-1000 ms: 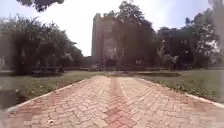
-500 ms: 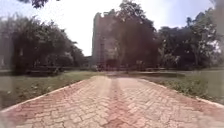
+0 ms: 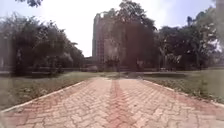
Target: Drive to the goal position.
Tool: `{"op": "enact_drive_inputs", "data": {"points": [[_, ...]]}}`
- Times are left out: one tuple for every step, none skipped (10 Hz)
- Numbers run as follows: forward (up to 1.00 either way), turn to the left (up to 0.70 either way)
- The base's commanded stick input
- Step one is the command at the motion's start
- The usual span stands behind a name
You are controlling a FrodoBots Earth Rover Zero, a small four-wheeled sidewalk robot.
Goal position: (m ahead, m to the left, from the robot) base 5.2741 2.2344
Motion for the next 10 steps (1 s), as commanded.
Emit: {"op": "enact_drive_inputs", "data": {"points": [[0.7,0.0],[0.7,0.0],[0.7,0.0],[0.7,0.0],[0.7,0.0],[0.7,0.0],[0.7,0.0],[0.7,0.0],[0.7,0.0],[0.7,0.0]]}}
